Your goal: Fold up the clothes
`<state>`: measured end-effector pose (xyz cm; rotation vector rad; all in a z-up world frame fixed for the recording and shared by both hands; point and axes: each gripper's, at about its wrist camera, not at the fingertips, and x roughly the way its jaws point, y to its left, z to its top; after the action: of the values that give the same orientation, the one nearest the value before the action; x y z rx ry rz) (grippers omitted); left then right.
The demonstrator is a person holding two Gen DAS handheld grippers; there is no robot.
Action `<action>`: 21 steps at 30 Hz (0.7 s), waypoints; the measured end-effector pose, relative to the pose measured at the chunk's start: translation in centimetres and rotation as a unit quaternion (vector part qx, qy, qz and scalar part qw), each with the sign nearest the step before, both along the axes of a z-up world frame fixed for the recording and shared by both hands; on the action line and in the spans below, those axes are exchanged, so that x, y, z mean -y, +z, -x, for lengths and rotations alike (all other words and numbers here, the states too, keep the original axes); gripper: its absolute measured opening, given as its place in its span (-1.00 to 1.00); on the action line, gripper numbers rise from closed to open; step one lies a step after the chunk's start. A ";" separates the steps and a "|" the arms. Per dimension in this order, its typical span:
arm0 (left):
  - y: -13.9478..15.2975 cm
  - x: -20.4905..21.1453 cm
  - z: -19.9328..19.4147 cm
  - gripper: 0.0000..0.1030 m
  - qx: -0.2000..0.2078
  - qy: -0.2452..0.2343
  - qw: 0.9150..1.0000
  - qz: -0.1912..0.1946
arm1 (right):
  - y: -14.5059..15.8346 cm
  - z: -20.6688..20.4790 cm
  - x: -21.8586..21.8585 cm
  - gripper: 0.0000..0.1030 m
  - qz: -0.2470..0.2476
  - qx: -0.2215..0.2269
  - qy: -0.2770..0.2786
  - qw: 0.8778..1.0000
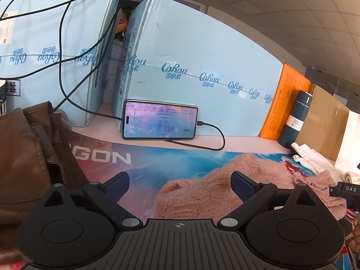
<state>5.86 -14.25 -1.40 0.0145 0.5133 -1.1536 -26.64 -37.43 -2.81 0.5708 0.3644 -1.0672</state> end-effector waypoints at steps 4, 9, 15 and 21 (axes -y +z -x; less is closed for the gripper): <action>0.0 0.0 0.0 0.91 -0.001 -0.001 1.000 0.000 | 0.5 -1.1 -1.4 -0.33 0.039 -0.028 0.019 0.999; -0.1 0.0 0.0 0.91 -0.002 -0.002 1.000 0.000 | 1.9 -1.2 -3.5 -0.53 0.112 -0.041 0.049 0.992; 0.0 0.0 0.1 0.91 0.000 -0.009 1.000 0.000 | 3.6 1.4 -3.2 -0.56 0.146 -0.044 0.028 0.988; 0.3 0.1 1.4 0.91 0.018 -0.056 0.998 0.012 | 4.4 4.0 -1.6 -0.55 0.187 -0.102 -0.035 0.976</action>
<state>4.46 -14.35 -1.08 0.0440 0.4728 -1.2671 -30.62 -35.78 1.55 0.1389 0.3128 -1.2306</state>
